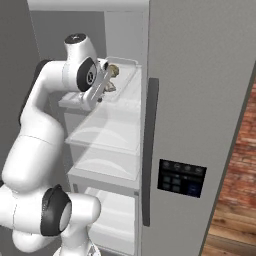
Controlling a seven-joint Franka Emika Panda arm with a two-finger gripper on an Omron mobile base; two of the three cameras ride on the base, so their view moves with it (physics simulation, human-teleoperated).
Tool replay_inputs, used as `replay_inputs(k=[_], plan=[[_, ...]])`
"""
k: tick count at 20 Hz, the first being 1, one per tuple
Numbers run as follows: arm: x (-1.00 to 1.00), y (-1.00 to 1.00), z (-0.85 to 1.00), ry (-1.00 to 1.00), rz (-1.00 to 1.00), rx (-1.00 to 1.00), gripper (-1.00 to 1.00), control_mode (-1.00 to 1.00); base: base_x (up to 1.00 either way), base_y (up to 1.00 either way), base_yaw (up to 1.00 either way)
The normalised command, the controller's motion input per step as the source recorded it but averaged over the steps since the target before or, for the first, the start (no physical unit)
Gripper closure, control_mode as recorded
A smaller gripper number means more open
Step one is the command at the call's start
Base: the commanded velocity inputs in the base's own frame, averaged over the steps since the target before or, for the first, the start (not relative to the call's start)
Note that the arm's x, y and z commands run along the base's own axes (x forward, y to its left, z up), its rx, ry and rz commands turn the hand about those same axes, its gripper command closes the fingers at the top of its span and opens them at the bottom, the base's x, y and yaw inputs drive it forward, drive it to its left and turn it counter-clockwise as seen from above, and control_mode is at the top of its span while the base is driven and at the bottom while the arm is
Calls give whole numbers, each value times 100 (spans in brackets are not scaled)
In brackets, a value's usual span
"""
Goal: Place two dumplings into each of the tupperware containers and then place the containers in the fridge.
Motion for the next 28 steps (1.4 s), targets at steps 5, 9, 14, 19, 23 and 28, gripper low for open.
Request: replay_inputs(k=[5, 9, 14, 19, 23, 28], plan=[[100, -30, -16, 0, 0, 1, 100, -100, 0, 0, 0], [100, -24, -25, 0, 0, 0, 100, -100, 0, 0, 0], [100, -5, -21, 3, 7, 0, 100, -100, 0, 0, 0], [100, -20, -1, 3, 3, 3, 100, -100, 0, 0, 0], [98, -20, -2, 4, 1, 2, 100, -100, 0, 0, 0], [67, -33, -8, 0, 1, 0, 100, -100, 0, 0, 0]])
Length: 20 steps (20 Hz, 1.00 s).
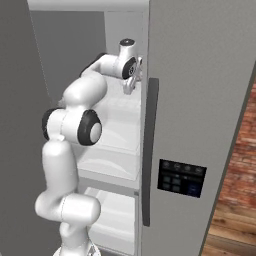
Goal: Place two dumplings into each of the tupperware containers and then place the containers in the fridge.
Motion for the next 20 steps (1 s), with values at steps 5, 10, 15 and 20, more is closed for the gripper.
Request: replay_inputs(k=[5, 10, 15, 20], plan=[[46, -11, -7, 0, 1, 0, 100, -100, 0, 0, 0], [3, 0, 0, 0, 1, 0, 100, -100, 0, 0, 0], [0, 0, 0, 0, 0, 0, -100, -100, 0, 0, 0], [-44, 0, -31, -11, 0, 0, -100, -100, 0, 0, 0]])
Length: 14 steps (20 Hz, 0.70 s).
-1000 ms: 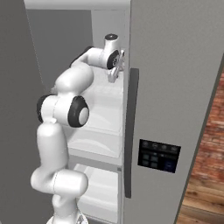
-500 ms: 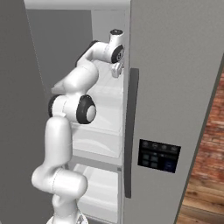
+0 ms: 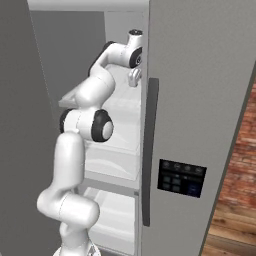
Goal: Place two dumplings into each of the tupperware containers and then place the containers in the fridge.
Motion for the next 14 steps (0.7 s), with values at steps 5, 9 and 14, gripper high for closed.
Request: replay_inputs(k=[5, 9, 14], plan=[[-100, 26, -53, -8, 0, -1, -100, -100, 0, 0, 0], [-99, 71, -67, -2, 0, -6, -100, -100, 0, 0, 0], [-100, 10, 16, -9, 0, 0, -100, -100, 0, 0, 0]])
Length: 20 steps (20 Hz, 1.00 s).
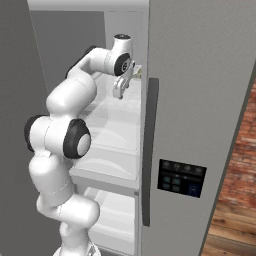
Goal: Place two dumplings into each of the tupperware containers and then place the containers in the fridge.
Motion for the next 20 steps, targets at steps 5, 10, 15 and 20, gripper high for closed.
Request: replay_inputs(k=[5, 10, 15, 20], plan=[[-100, 6, 2, -3, -5, 2, -100, -100, 0, 0, 0], [-97, 40, 0, 6, -21, 8, -100, -100, 0, 0, 0], [-40, 26, 0, 0, -50, 14, -100, -100, 0, 0, 0], [-5, 23, 2, 0, -67, 13, -100, -100, 0, 0, 0]])
